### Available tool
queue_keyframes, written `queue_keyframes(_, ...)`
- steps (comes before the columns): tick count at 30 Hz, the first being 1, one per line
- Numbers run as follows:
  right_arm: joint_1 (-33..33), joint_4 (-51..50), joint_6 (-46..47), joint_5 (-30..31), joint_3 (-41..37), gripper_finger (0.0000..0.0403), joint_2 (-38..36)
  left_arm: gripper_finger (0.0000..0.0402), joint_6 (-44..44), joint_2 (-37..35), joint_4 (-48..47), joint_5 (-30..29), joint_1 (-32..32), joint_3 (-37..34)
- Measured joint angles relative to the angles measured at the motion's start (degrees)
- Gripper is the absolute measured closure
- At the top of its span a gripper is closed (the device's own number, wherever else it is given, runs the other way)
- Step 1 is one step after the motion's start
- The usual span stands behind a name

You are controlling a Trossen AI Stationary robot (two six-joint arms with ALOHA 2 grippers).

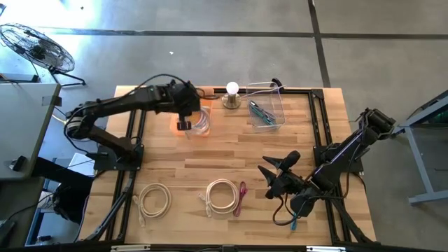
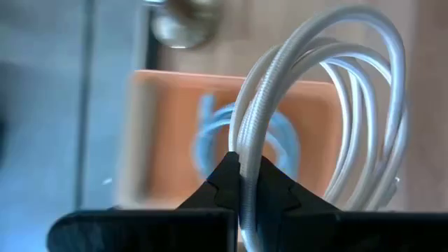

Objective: Pick & Place USB Port
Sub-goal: Put the top light brown HDMI cable into the orange bin

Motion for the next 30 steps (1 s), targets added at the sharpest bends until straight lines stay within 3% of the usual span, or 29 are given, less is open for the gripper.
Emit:
queue_keyframes(3,0.0,0.0,0.0,0.0,0.0,0.0215,0.0,0.0380,1.3,-0.2,-3.4,-1.7,1.7,3.8)
queue_keyframes(9,0.0,0.0,0.2,0.0,0.0,0.0215,0.0,0.0384,4.4,-0.2,-5.1,0.2,9.1,6.7)
queue_keyframes(16,0.0,0.0,1.5,0.0,0.0,0.0215,0.0,0.0379,7.9,2.2,-3.9,10.8,18.1,3.5)
queue_keyframes(19,0.0,0.0,1.4,0.0,0.0,0.0215,0.0,0.0371,9.1,4.0,-1.1,14.6,19.3,0.6)
queue_keyframes(30,0.0,-0.3,1.3,0.0,0.0,0.0215,0.0,0.0372,12.7,11.6,6.1,15.0,19.8,-3.3)
